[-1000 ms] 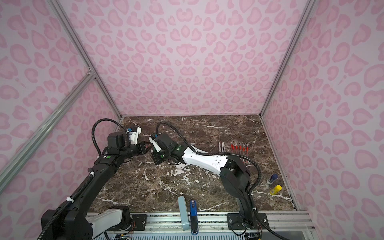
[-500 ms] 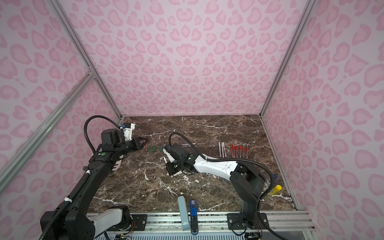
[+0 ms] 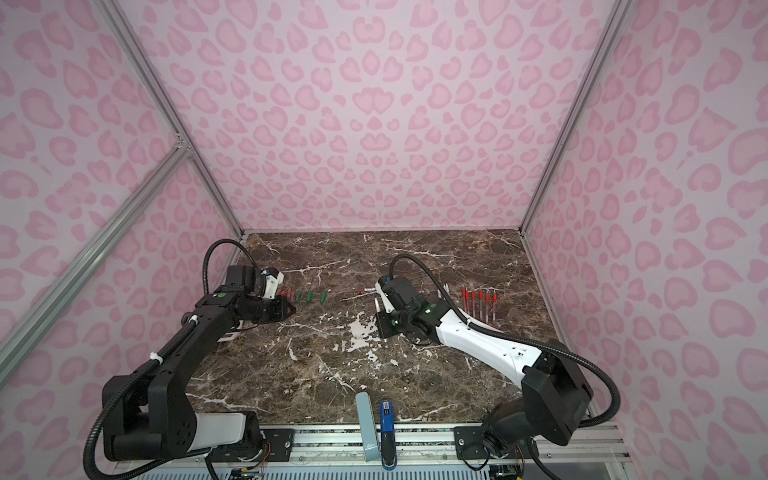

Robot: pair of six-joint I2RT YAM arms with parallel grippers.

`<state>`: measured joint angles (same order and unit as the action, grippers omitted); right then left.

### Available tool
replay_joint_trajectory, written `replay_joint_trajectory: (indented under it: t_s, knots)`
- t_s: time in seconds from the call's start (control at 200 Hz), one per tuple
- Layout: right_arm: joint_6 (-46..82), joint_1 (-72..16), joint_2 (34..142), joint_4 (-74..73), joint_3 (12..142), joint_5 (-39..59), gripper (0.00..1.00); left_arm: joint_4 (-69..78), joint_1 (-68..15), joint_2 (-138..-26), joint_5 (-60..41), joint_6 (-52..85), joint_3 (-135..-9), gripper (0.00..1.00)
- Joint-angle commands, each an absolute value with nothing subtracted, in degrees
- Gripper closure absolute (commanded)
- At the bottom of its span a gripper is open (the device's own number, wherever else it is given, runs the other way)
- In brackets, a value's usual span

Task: Open the pen caps
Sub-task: 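Close the left gripper on the brown cap while right gripper pulls the marker out, then lower the brown cap near the cap row with left gripper while right places marker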

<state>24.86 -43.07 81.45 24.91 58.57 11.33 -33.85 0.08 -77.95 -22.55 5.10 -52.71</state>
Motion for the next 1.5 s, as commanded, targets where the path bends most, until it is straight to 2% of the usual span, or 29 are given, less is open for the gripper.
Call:
replay_joint_trajectory:
  t_s: [0.0,0.41,0.66,0.87,1.045,1.275,1.295,1.495]
  knots:
    - [24.07,-40.57,78.09,28.74,55.38,9.82,1.00,-33.64,-0.43,-79.60,-18.50,2.95,-52.39,0.96]
    - [22.89,-29.53,65.30,34.98,44.16,9.14,1.00,-34.56,-2.10,-90.89,-11.23,2.71,-54.40,0.95]
    - [21.92,-23.53,63.28,37.03,41.31,9.05,1.00,-34.83,-2.08,-95.80,-8.04,2.64,-55.99,0.86]
    - [24.35,-21.83,67.55,39.25,41.71,4.79,1.00,-35.07,-2.15,-96.93,-6.87,2.86,-56.16,0.82]
    - [23.98,-20.87,76.52,43.02,44.52,2.49,1.00,-35.06,-2.12,-97.08,-6.53,3.25,-56.29,0.72]
    - [22.95,-19.81,79.80,41.73,44.61,1.14,1.00,-35.67,-2.34,-95.42,-7.40,4.09,-56.69,0.65]
    - [22.94,-19.78,79.87,41.41,44.49,0.95,1.00,-35.67,-2.44,-95.01,-7.53,4.12,-56.69,0.60]
    - [21.21,-17.82,83.06,40.29,44.82,0.64,0.99,-35.18,-3.07,-88.54,-8.35,3.90,-55.43,0.46]
